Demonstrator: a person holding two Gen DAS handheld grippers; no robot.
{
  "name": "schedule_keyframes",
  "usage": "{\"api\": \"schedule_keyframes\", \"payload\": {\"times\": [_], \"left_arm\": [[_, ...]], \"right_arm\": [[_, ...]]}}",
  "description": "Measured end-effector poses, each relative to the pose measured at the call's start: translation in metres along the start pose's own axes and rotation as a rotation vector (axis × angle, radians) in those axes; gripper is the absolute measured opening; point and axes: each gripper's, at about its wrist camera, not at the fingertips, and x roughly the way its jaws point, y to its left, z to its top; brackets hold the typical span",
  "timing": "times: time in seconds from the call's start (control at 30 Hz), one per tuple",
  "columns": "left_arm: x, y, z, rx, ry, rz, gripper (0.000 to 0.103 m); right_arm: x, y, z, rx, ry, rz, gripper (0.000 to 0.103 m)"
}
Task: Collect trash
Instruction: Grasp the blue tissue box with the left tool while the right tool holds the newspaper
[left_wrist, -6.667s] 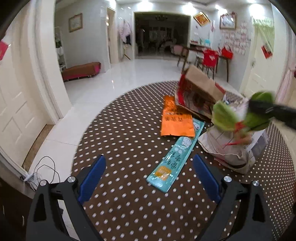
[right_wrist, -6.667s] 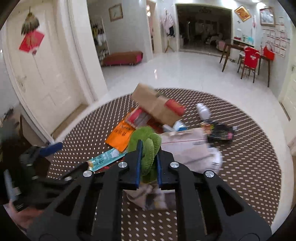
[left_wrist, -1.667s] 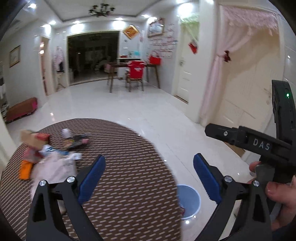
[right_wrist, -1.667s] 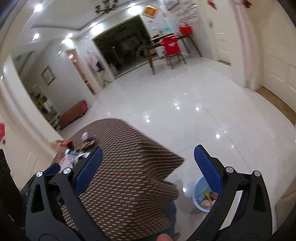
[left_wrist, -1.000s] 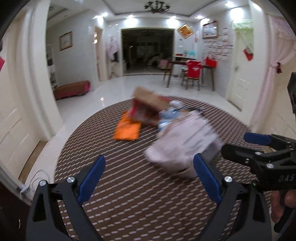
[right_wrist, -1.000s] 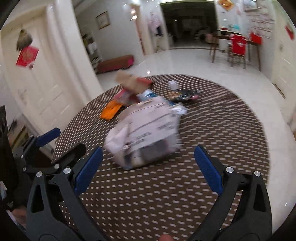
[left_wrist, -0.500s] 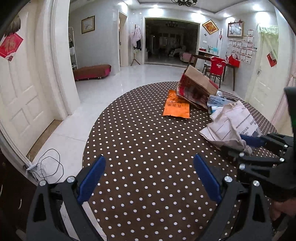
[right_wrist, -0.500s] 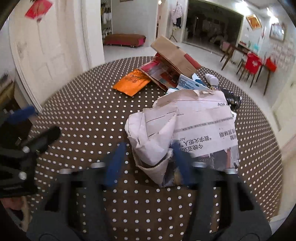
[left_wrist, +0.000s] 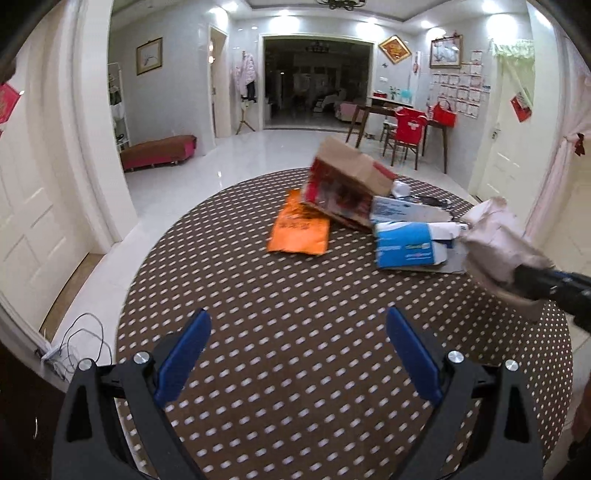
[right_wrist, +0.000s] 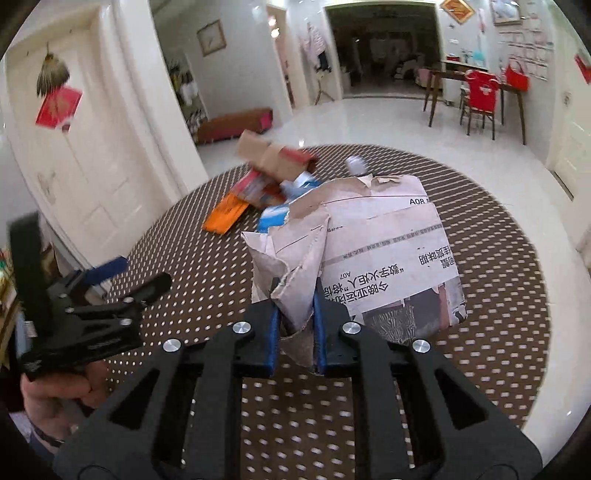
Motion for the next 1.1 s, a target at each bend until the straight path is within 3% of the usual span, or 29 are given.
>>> {"api": "schedule_keyframes", "payload": {"times": [0.27,0.57,0.67,0.77,0.8,0.83,0.9,0.93,1.1], "left_arm": [[0.023,-0.046,0.031,0.079,0.012,-0.056,0.094],[0.085,-0.104,0.058,0.151,0.126,-0.090,0.094],[0.104,-0.110,0.060,0.143,0.162,-0.090,0.094],[0.110,-0.105,0.061,0.077,0.180,-0.168,0.093],[0.111,-0.104,0.060,0.064,0.184,-0.187,0.088],[0.115,-0.101,0.059,0.049,0.188,-0.222,0.074],[0.112,-0.102,0.056,0.037,0.186,-0.233,0.071],[0.110,-0.103,0.055,0.041,0.183,-0.233,0.062],[0.095,-0.105,0.045,0.049,0.155,-0.246,0.061]], "right_arm": [[-0.025,-0.039,0.005,0.070,-0.051,-0.027,0.015],[-0.036,-0.066,-0.002,0.123,-0.058,-0.041,0.015],[-0.042,-0.077,-0.002,0.133,-0.062,-0.047,0.015],[-0.045,-0.083,-0.003,0.140,-0.066,-0.051,0.015],[-0.046,-0.083,-0.003,0.141,-0.067,-0.052,0.015],[-0.047,-0.084,-0.004,0.143,-0.068,-0.053,0.015],[-0.049,-0.085,-0.005,0.147,-0.071,-0.052,0.015],[-0.051,-0.085,-0.005,0.149,-0.072,-0.052,0.015],[-0.060,-0.089,-0.004,0.157,-0.087,-0.055,0.015]]}}
